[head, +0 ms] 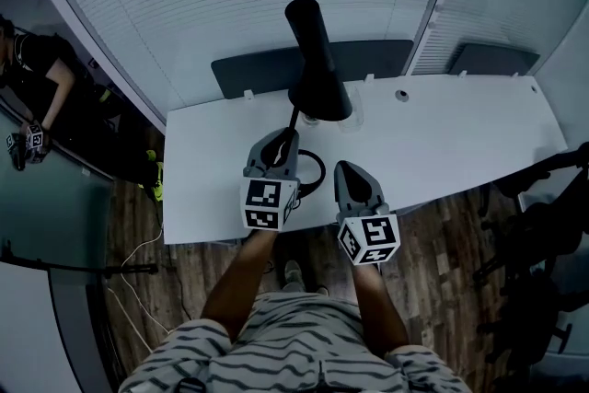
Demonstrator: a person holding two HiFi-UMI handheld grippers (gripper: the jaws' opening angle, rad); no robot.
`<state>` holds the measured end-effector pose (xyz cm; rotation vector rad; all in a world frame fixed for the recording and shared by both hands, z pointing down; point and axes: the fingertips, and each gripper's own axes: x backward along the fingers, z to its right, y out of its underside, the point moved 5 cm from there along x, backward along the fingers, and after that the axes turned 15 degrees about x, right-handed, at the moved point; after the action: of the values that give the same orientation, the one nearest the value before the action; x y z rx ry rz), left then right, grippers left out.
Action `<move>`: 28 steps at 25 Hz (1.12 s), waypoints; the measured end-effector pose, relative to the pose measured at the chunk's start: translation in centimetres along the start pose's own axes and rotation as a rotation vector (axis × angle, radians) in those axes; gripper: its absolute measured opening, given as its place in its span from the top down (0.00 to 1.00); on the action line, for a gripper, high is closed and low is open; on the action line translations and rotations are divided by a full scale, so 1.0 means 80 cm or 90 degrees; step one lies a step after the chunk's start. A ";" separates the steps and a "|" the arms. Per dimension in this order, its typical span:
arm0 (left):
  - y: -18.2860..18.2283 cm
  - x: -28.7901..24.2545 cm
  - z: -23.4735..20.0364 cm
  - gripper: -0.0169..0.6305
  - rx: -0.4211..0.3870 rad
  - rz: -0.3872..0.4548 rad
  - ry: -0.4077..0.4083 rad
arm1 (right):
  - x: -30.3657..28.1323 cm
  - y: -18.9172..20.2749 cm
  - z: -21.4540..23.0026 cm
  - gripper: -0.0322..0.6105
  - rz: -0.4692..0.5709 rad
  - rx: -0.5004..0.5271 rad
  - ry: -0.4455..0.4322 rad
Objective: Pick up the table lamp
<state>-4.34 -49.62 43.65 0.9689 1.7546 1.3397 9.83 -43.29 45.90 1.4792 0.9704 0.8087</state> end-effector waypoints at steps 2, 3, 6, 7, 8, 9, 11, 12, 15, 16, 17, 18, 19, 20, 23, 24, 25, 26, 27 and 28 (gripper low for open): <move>-0.006 0.010 0.007 0.91 0.000 0.005 0.000 | 0.002 -0.005 -0.002 0.93 0.007 0.000 -0.002; -0.007 0.014 0.010 0.91 0.000 0.008 -0.001 | 0.002 -0.007 -0.003 0.93 0.010 -0.001 -0.003; -0.007 0.028 0.018 0.91 0.004 0.013 -0.009 | 0.002 -0.009 -0.009 0.93 0.014 -0.002 -0.008; -0.006 0.033 0.021 0.91 0.006 0.014 -0.011 | 0.002 -0.010 -0.011 0.93 0.015 -0.002 -0.009; -0.006 0.038 0.023 0.91 0.008 0.014 -0.012 | 0.003 -0.011 -0.013 0.93 0.017 -0.002 -0.011; -0.004 0.043 0.026 0.91 0.010 0.015 -0.014 | 0.003 -0.013 -0.016 0.93 0.020 -0.001 -0.013; -0.002 0.053 0.029 0.91 0.015 0.018 -0.016 | 0.005 -0.015 -0.020 0.93 0.024 -0.001 -0.015; -0.001 0.057 0.031 0.91 0.017 0.019 -0.017 | 0.006 -0.017 -0.021 0.93 0.026 0.000 -0.016; 0.002 0.066 0.036 0.91 0.021 0.018 -0.018 | 0.007 -0.020 -0.025 0.93 0.029 0.001 -0.018; 0.003 0.069 0.038 0.91 0.021 0.018 -0.018 | 0.007 -0.020 -0.026 0.93 0.030 0.001 -0.019; 0.004 0.072 0.039 0.91 0.021 0.019 -0.018 | 0.007 -0.022 -0.028 0.93 0.031 0.002 -0.020; 0.004 0.074 0.041 0.91 0.021 0.019 -0.019 | 0.007 -0.023 -0.029 0.93 0.032 0.003 -0.021; 0.003 0.076 0.042 0.91 0.021 0.021 -0.019 | 0.007 -0.024 -0.030 0.93 0.034 0.005 -0.023; 0.003 0.077 0.043 0.91 0.021 0.021 -0.020 | 0.007 -0.026 -0.031 0.93 0.035 0.006 -0.024; 0.007 0.085 0.046 0.91 0.024 0.016 -0.021 | 0.011 -0.029 -0.036 0.93 0.036 0.008 -0.026; 0.009 0.088 0.047 0.91 0.026 0.015 -0.022 | 0.012 -0.029 -0.038 0.93 0.036 0.009 -0.027; 0.010 0.091 0.047 0.91 0.028 0.013 -0.023 | 0.013 -0.030 -0.040 0.93 0.036 0.011 -0.028; 0.011 0.093 0.046 0.91 0.030 0.013 -0.024 | 0.013 -0.031 -0.042 0.93 0.036 0.012 -0.029; 0.012 0.095 0.046 0.91 0.031 0.013 -0.024 | 0.013 -0.032 -0.043 0.93 0.036 0.013 -0.031; 0.012 0.097 0.046 0.91 0.033 0.013 -0.024 | 0.013 -0.032 -0.045 0.93 0.035 0.014 -0.032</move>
<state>-4.59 -40.97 43.10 1.0368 1.7625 1.2864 6.71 -40.72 43.79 1.5434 0.9073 0.7988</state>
